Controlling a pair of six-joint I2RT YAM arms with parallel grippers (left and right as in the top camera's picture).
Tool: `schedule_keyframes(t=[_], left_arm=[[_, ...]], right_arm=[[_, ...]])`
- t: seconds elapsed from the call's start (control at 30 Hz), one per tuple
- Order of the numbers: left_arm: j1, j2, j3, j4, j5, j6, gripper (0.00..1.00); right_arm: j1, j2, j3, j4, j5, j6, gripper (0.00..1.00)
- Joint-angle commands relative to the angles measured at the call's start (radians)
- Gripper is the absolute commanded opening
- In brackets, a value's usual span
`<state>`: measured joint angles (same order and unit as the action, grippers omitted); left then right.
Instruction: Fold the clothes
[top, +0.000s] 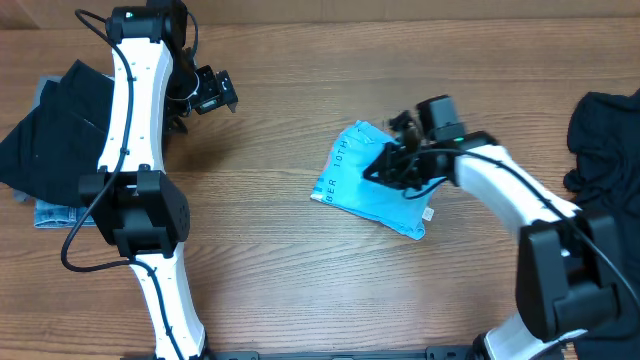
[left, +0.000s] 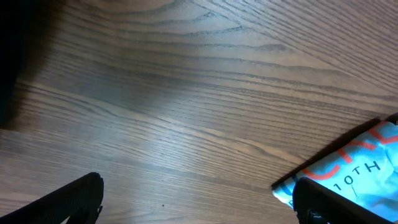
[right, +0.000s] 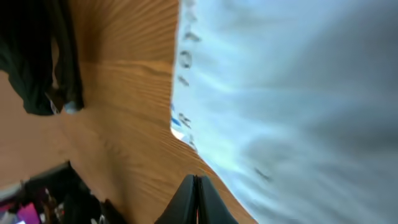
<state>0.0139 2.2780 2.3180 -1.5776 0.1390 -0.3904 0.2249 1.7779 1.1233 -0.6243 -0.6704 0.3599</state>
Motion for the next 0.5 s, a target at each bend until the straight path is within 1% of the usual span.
schedule_keyframes(t=[0.0, 0.1, 0.2, 0.33, 0.47], left_arm=[[-0.002, -0.019, 0.021, 0.011, 0.008, 0.002, 1.00], [-0.001, -0.019, 0.021, 0.013, 0.008, 0.002, 1.00], [-0.001, -0.019, 0.021, 0.013, 0.008, 0.002, 1.00], [-0.001, -0.019, 0.021, 0.013, 0.008, 0.002, 1.00], [-0.002, -0.019, 0.021, 0.015, 0.008, 0.002, 1.00]], right_arm=[[-0.028, -0.010, -0.001, -0.096, 0.040, -0.087, 0.04], [-0.031, -0.010, -0.014, -0.194, 0.193, -0.103, 0.04], [-0.031, -0.010, -0.038, -0.227, 0.271, -0.102, 0.04], [-0.031, -0.010, -0.093, -0.201, 0.277, -0.098, 0.04], [-0.032, -0.010, -0.179, -0.115, 0.277, -0.098, 0.04]])
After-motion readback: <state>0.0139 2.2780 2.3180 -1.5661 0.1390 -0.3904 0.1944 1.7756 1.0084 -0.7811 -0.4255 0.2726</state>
